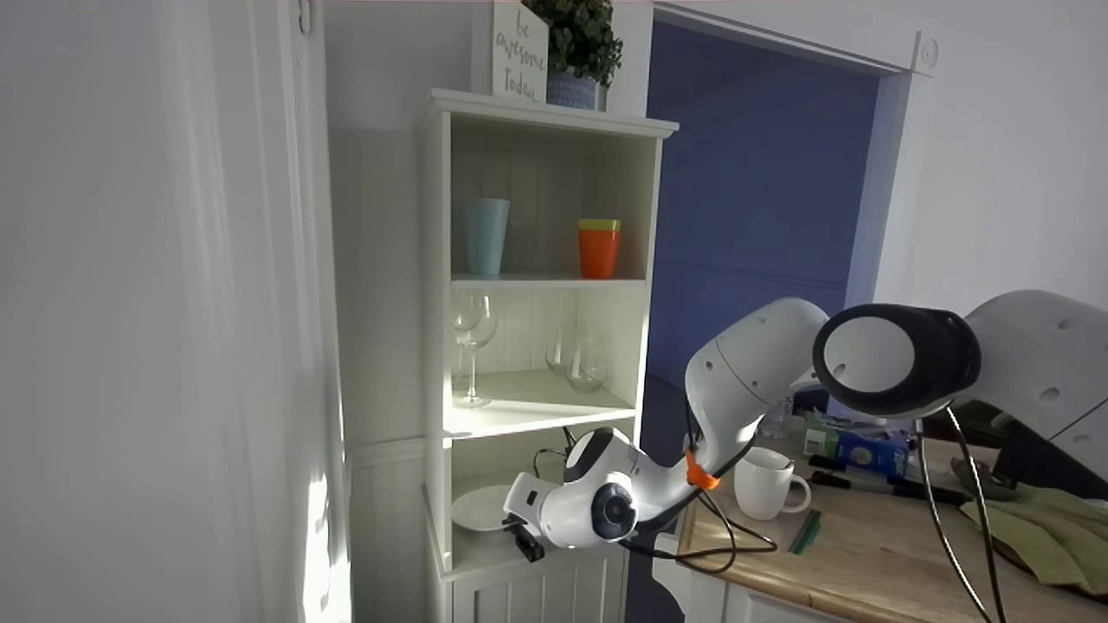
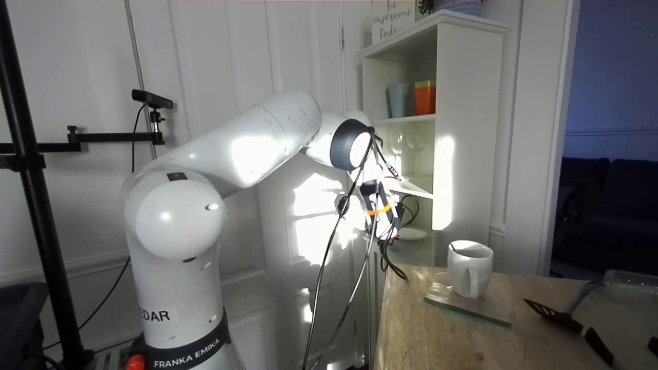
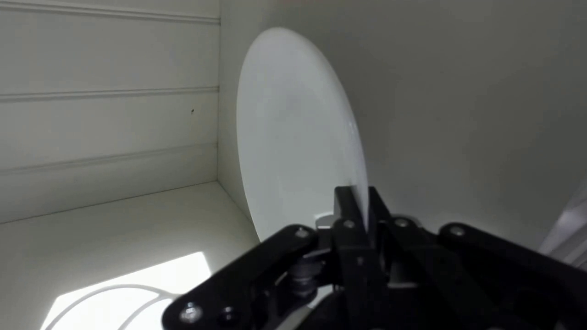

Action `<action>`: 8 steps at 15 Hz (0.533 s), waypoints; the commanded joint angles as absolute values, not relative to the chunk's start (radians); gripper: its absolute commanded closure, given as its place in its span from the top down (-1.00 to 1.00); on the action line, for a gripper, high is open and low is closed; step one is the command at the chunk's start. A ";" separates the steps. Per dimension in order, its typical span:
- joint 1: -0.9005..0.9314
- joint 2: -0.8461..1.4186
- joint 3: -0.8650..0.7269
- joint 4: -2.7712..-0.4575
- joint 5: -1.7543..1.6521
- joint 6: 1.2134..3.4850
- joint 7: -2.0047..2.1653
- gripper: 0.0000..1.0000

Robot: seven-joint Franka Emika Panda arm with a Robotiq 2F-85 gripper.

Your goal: Pick up the white plates and put them on the bottom white shelf

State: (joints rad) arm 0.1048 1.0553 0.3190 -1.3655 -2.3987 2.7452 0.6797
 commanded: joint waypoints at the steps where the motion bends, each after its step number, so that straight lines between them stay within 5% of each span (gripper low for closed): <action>1: 0.108 1.094 0.315 -1.296 -2.369 2.789 0.632 -0.87; 5: 0.107 1.100 0.318 -1.280 -2.380 2.794 0.637 -0.24; 8: 0.107 1.101 0.319 -1.273 -2.382 2.799 0.637 -0.11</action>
State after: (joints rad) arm 0.1051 1.0738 0.3184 -1.3262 -2.3968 2.7627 0.6691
